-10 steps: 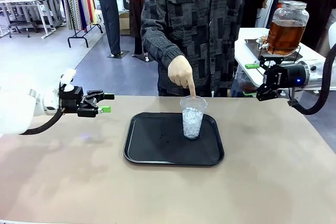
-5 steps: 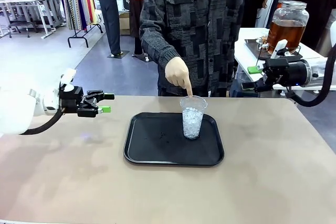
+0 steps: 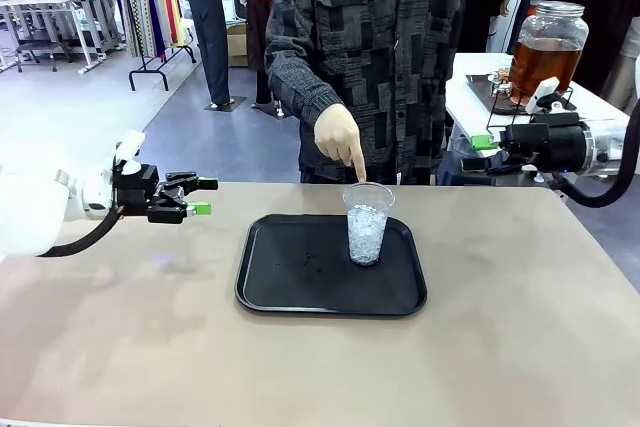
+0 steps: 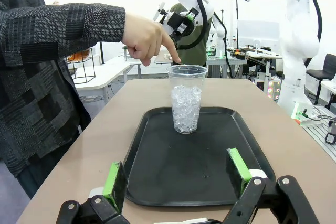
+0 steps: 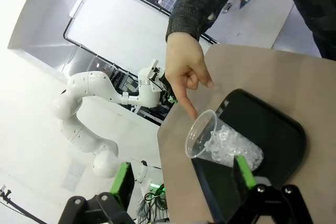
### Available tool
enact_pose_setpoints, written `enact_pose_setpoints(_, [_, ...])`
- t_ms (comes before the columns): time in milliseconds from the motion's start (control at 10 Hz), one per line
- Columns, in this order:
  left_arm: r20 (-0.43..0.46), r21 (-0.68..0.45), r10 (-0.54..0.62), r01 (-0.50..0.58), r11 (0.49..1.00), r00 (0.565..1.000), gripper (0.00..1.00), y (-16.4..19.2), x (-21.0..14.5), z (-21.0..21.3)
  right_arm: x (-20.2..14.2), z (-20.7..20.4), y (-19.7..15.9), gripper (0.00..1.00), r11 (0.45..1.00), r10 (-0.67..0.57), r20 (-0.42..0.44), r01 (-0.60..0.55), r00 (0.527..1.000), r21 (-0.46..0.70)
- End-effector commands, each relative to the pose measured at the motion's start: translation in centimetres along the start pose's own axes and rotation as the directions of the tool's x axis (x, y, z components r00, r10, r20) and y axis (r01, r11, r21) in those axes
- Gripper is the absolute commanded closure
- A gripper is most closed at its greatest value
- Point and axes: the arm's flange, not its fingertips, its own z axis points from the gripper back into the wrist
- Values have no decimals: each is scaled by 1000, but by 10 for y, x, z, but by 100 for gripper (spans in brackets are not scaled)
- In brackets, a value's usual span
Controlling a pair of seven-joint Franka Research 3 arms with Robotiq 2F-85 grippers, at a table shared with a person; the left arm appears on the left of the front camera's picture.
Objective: Pour the drink into the iced cup.
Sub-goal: Pick up the iced cup indicated by the human and present it to them.
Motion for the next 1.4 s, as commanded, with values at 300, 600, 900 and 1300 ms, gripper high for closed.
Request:
enact_pose_setpoints(300, [0, 0, -2, 2, 1000, 1000, 0, 0, 2, -1, -3, -7, -2, 0, 944, 326, 76, -329, 942, 23])
enact_pose_setpoints(600, [0, 0, -2, 2, 1000, 1000, 0, 0, 2, -1, -12, -20, -15, 0, 787, 614, 67, -617, 786, 22])
enact_pose_setpoints(900, [0, 0, -2, 2, 1000, 1000, 0, 0, 2, -1, -19, -31, -31, 0, 674, 737, 64, -739, 672, 2])
enact_pose_setpoints(1300, [0, 0, -2, 2, 1000, 1000, 0, 0, 2, -1, -28, -35, -50, 0, 625, 777, 89, -780, 623, 7])
